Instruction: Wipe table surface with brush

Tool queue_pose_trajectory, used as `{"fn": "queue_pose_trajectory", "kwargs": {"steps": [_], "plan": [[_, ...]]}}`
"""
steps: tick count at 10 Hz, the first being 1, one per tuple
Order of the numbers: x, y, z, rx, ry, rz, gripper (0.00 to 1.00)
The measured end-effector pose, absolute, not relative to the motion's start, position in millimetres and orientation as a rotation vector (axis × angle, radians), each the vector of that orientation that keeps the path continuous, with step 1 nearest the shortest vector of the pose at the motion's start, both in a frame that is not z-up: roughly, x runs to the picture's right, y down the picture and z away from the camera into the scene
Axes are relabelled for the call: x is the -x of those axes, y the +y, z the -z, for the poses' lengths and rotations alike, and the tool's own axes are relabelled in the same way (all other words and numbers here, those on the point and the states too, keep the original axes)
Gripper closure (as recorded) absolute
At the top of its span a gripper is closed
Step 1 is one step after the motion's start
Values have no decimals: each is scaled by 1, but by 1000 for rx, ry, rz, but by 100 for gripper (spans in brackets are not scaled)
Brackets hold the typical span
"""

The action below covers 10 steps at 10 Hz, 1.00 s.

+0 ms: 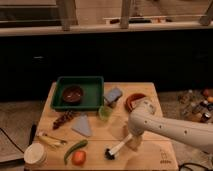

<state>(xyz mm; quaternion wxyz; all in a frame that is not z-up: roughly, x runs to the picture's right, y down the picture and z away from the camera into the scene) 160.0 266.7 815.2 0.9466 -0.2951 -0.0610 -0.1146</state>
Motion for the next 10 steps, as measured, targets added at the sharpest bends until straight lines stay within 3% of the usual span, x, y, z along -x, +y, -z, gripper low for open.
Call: {"fn": "queue_pose_trajectory", "kwargs": {"steps": [7,8,10], "plan": [[-163,267,-812,607,-143,207,92],[-164,267,-810,609,-143,206,98],[-162,265,-811,605,-145,208,100]]}}
